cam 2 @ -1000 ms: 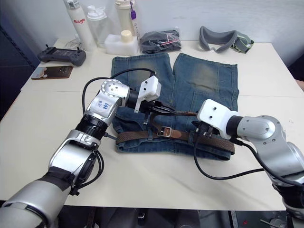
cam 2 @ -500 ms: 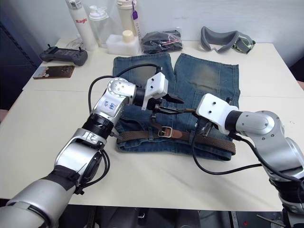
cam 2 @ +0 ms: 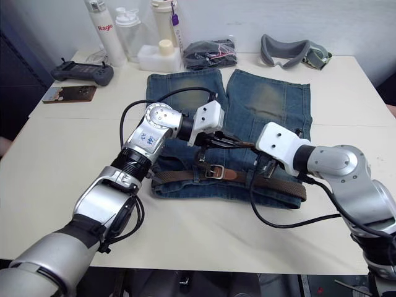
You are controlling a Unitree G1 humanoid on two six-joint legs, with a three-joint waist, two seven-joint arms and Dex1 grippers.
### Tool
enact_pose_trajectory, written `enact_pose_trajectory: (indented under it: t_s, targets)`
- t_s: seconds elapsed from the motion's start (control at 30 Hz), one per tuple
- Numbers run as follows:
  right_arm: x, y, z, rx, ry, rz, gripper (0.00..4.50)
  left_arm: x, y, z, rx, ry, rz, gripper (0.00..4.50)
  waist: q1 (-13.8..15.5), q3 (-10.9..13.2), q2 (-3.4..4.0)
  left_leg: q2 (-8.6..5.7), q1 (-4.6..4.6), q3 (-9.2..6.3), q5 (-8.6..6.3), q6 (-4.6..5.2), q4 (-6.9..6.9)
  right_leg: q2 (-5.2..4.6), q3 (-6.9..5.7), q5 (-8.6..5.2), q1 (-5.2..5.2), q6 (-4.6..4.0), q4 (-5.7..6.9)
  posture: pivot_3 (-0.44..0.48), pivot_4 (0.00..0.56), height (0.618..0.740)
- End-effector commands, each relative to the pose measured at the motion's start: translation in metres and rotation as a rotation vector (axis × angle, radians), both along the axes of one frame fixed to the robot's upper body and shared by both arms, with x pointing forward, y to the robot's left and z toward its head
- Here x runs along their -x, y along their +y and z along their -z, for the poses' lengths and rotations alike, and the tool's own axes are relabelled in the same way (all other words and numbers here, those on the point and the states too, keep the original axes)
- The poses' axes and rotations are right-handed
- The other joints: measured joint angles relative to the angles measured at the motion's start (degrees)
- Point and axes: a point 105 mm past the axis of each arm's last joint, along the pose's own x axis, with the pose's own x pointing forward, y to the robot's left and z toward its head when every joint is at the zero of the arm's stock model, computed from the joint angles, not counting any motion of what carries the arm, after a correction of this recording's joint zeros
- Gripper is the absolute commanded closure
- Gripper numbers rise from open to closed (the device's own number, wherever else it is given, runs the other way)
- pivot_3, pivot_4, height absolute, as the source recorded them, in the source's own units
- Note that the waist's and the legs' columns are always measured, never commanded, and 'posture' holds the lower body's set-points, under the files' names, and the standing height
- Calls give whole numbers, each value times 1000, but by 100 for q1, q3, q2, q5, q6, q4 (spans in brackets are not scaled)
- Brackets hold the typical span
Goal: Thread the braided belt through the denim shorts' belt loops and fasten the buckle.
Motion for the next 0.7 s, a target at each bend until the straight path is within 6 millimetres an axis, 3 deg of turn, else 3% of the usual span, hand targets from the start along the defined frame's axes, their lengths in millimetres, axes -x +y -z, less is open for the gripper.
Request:
enact_pose_trajectory:
  t_s: [0.03, 0.13, 0.23, 0.37, 0.47, 0.7]
  targets:
    - [11, 3, -11, -28, -21, -27, 2977, -5, 5, -17, 16, -58, -19, 4500, 0, 0, 0, 0, 0, 0, 0, 0, 0, -1, 0, 0, 0, 0, 0, 0, 150, 627]
    - [20, 9, -2, -24, -3, -48, 1360, -10, 15, -17, -4, -65, -38, 4500, -1, 0, 0, 0, 0, 0, 0, 0, 0, -1, 0, 0, 0, 0, 2, 0, 150, 627]
    - [35, 28, 19, -38, 68, -102, 160, -13, 25, -14, -28, -58, -45, 4500, -12, 0, 0, 0, 1, 0, 0, 0, 1, -2, 2, 0, -2, 0, 8, 0, 150, 627]
    - [40, 44, 36, -48, 64, -108, 69, -13, 31, -12, -46, -40, -39, 4500, -11, -1, -1, 1, 1, 0, 1, -1, 4, -6, 10, -1, -7, -2, 18, 0, 150, 627]
    - [34, 41, 48, 29, 26, -70, 69, -9, 31, -10, -57, -27, -8, 4500, -4, -1, 0, -4, 1, -1, 0, 0, 11, -2, 12, -1, -8, -2, 28, 0, 150, 627]
    - [20, 40, 56, 64, -46, -19, 69, -8, 38, -4, -124, -38, 13, 4500, -8, -3, -2, -8, 1, -1, 0, 0, 17, -2, 12, -1, -10, -3, 40, 0, 150, 627]
